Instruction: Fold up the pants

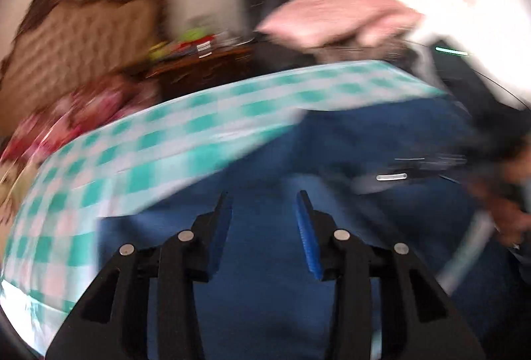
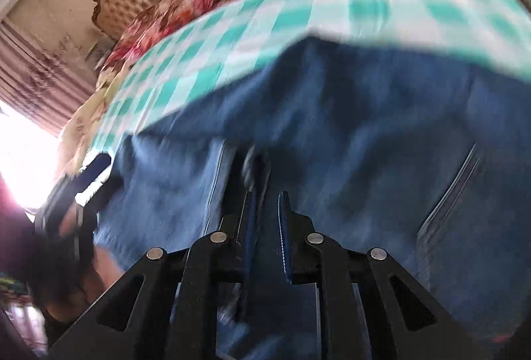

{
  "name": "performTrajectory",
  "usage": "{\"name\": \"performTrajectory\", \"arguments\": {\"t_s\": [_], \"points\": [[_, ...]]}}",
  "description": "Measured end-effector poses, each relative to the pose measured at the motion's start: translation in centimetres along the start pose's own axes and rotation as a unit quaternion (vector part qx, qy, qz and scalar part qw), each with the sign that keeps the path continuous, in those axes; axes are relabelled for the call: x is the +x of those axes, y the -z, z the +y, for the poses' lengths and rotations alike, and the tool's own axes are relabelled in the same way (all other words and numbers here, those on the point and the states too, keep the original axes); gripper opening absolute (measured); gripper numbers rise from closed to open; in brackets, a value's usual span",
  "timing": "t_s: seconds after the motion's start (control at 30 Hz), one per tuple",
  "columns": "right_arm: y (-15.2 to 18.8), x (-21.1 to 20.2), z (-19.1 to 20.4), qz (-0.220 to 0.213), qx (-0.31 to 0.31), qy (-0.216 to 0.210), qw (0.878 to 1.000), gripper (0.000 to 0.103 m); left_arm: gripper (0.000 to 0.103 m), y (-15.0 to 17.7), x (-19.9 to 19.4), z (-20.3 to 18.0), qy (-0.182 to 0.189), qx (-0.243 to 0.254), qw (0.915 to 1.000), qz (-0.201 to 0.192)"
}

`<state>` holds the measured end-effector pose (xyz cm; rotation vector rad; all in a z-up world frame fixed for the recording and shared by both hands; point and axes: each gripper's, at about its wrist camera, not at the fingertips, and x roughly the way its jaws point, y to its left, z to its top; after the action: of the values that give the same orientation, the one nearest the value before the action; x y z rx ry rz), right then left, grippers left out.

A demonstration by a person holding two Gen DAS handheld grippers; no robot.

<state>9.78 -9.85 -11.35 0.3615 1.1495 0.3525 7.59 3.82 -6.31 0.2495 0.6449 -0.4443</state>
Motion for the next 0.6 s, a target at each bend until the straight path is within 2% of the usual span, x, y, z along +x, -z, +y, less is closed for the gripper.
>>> {"name": "performTrajectory", "arguments": {"t_s": [0.03, 0.07, 0.13, 0.2, 0.23, 0.27, 0.3, 0.33, 0.47, 0.53, 0.6], "points": [[0.5, 0.1, 0.2, 0.004, -0.004, 0.002, 1.0, 0.015, 0.041, 0.7, -0.5, -2.0, 0.01, 0.022, 0.9997, -0.003], [1.0, 0.1, 0.4, 0.007, -0.01, 0.007, 1.0, 0.015, 0.045, 1.6, -0.9, -4.8, 0.01, 0.065, 0.9978, -0.007], [2.0, -0.5, 0.9, 0.005, -0.023, 0.02, 1.0, 0.015, 0.047, 3.0, 0.1, -8.3, -0.025, 0.123, 0.9921, 0.004], [3.1, -1.0, 1.2, 0.007, -0.036, 0.033, 0.999, 0.015, 0.044, 3.5, 1.6, -8.7, -0.037, 0.113, 0.9927, 0.024], [3.7, -1.2, 1.3, 0.007, -0.044, 0.044, 0.998, 0.015, 0.04, 3.8, 2.4, -8.4, -0.052, 0.1, 0.993, 0.035], [4.2, -1.4, 1.2, 0.007, -0.05, 0.048, 0.998, 0.015, 0.024, 3.9, 3.0, -8.0, -0.062, 0.094, 0.9927, 0.042], [4.5, -1.4, 1.1, 0.007, -0.053, 0.045, 0.998, 0.015, 0.017, 3.9, 3.2, -7.7, -0.058, 0.087, 0.9935, 0.045], [4.7, -1.5, 1.0, 0.003, -0.054, 0.04, 0.998, 0.015, 0.005, 3.6, 3.2, -7.6, -0.055, 0.08, 0.9942, 0.045], [4.7, -1.5, 0.5, 0.003, -0.048, 0.035, 0.998, 0.015, 0.005, 1.7, 1.7, -7.8, -0.034, 0.062, 0.9974, 0.014], [4.6, -1.5, 0.4, 0.003, -0.046, 0.033, 0.998, 0.015, 0.005, 1.7, 2.0, -7.5, -0.009, 0.04, 0.9988, 0.026], [4.7, -1.8, 0.2, 0.006, -0.041, 0.031, 0.999, 0.015, 0.007, 2.5, 3.2, -7.3, -0.001, 0.034, 0.9985, 0.044]]}}
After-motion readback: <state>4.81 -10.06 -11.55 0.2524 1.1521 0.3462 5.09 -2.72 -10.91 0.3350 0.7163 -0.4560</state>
